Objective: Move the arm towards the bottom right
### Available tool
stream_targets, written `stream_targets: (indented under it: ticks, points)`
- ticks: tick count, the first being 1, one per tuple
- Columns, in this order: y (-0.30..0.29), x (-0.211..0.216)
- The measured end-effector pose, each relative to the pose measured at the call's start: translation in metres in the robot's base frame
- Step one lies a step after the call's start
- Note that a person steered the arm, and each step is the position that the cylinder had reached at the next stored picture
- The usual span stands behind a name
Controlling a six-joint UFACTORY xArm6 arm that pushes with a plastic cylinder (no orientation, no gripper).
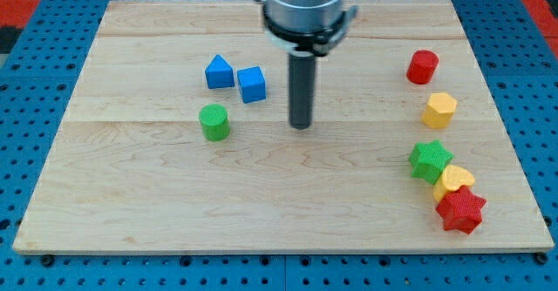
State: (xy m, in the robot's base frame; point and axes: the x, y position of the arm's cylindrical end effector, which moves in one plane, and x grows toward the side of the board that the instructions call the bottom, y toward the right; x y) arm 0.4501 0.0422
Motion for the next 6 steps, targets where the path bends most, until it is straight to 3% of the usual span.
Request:
stream_targets:
  ticks: [4,6]
  points:
    - [0.197,0.025]
    - [0.179,0.050]
